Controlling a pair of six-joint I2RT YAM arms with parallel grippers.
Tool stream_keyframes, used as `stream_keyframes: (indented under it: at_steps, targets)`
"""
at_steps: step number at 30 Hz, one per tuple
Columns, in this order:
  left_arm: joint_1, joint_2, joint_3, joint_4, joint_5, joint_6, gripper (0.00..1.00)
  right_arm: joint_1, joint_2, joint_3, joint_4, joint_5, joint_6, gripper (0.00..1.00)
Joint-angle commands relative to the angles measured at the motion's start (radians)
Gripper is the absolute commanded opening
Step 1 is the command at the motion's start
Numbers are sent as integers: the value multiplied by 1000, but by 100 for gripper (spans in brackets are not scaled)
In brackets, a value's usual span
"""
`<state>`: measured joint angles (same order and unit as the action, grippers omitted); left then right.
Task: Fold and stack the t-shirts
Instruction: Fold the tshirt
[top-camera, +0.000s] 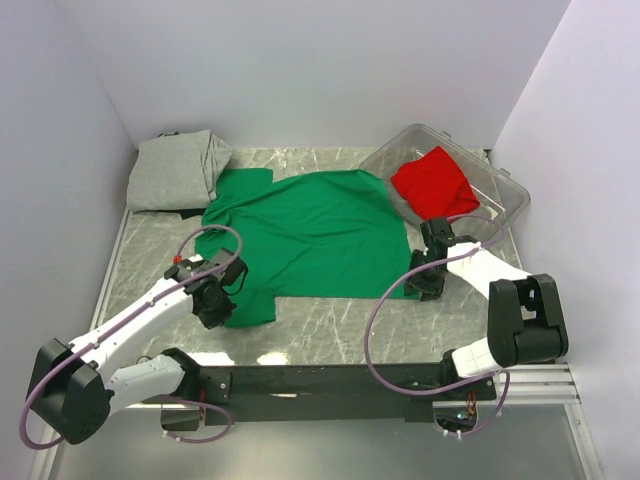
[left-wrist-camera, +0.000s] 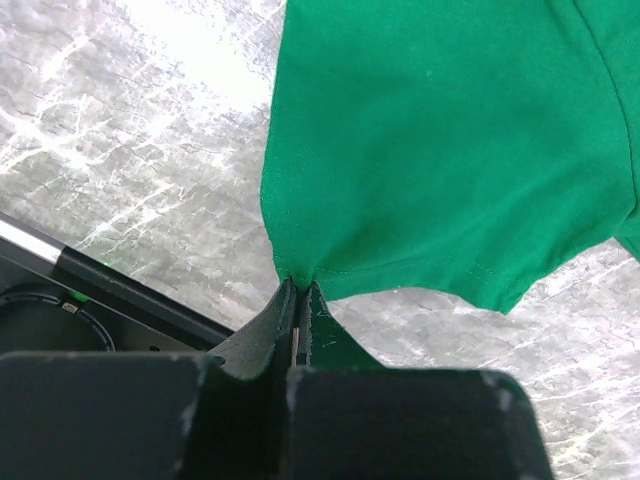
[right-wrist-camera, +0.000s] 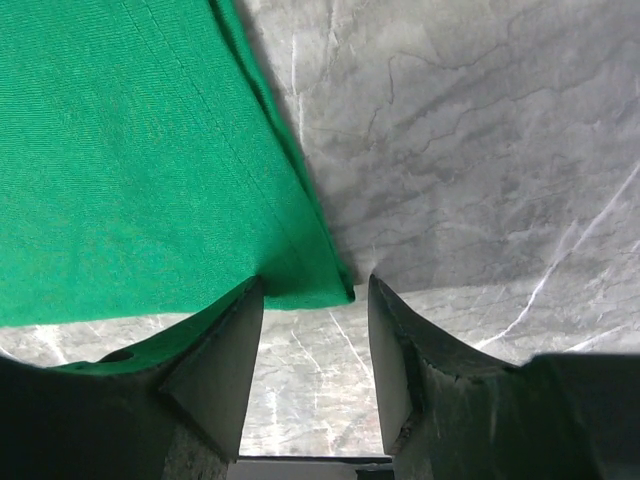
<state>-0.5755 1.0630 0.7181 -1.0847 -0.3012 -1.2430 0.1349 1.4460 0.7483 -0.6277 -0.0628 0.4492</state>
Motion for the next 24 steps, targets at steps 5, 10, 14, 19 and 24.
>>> stream_keyframes:
  at_steps: [5,10,14,19,24]
  targets:
    - [16,-18,32,-27,-36,37,0,-11,16,-29,60,21,20,50]
    - [25,-26,40,-38,-49,56,0,-12,33,-23,59,18,29,32]
    - [31,-46,56,-66,-73,54,0,-11,17,-15,20,20,25,22]
    - [31,-74,104,-103,-111,53,0,-8,-18,17,-88,1,14,0]
    - [31,-138,116,-138,-111,53,0,-4,-56,19,-168,-14,17,0]
